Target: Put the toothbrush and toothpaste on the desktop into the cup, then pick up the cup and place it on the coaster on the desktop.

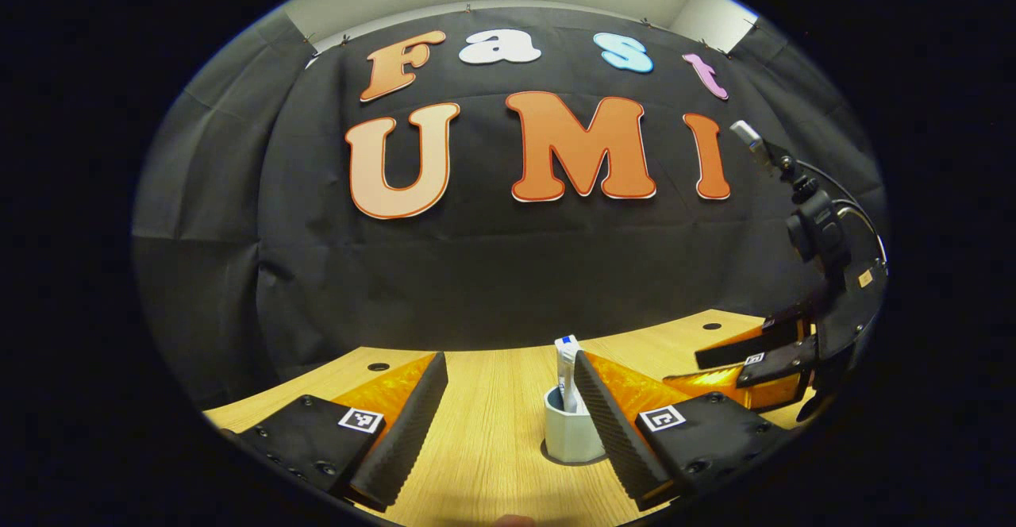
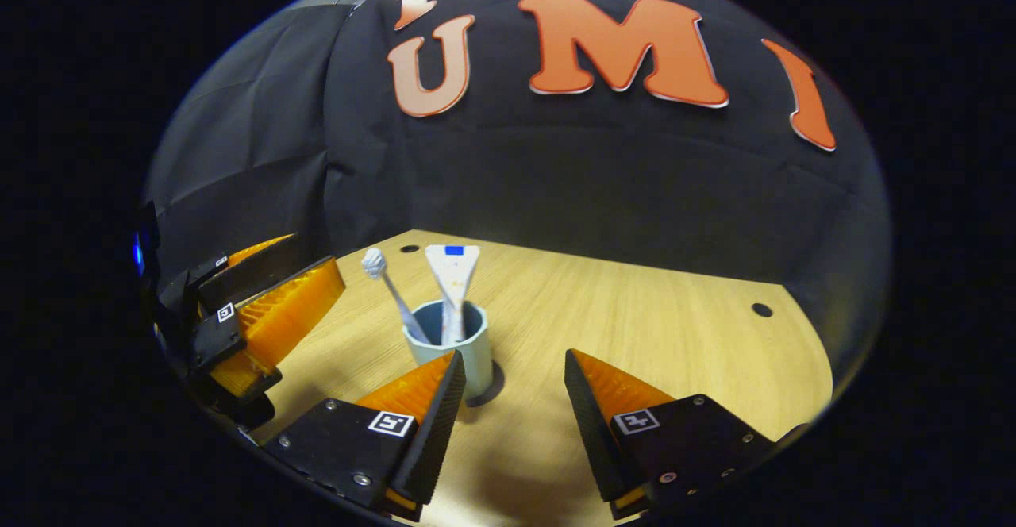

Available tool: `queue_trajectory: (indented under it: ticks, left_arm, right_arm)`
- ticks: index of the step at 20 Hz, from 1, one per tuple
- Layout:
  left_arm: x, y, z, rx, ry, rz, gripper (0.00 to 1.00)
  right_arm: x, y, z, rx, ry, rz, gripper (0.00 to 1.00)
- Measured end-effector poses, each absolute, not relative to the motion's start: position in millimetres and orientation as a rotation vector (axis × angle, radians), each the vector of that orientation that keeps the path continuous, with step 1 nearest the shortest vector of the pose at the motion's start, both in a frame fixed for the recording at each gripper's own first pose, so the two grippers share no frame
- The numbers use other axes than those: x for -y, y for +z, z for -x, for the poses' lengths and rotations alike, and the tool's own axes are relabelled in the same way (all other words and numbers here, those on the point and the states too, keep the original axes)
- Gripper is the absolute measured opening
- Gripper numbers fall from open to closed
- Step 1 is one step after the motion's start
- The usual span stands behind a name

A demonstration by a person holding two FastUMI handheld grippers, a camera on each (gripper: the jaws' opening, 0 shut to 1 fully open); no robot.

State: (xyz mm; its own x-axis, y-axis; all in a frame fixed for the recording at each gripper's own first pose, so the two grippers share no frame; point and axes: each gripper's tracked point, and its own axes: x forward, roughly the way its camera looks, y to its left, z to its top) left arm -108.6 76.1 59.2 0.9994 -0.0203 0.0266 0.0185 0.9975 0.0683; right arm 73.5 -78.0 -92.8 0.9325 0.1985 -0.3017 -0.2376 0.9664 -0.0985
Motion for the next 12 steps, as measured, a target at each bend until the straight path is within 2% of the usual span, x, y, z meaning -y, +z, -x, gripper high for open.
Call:
queue_trajectory:
  ticks: [6, 12]
  left_arm:
    - [-61.1, 50.3, 100.2, -0.002, -0.033, -0.07, 1.0]
    - [-52.9, 55.7, 102.5, 0.016, -0.019, -0.082, 1.0]
  right_arm:
    - [123.4, -59.2, -59.2, -0.172, 0.114, 0.106, 0.77]
    - [140.1, -50.0, -51.8, -0.085, 0.072, 0.123, 0.77]
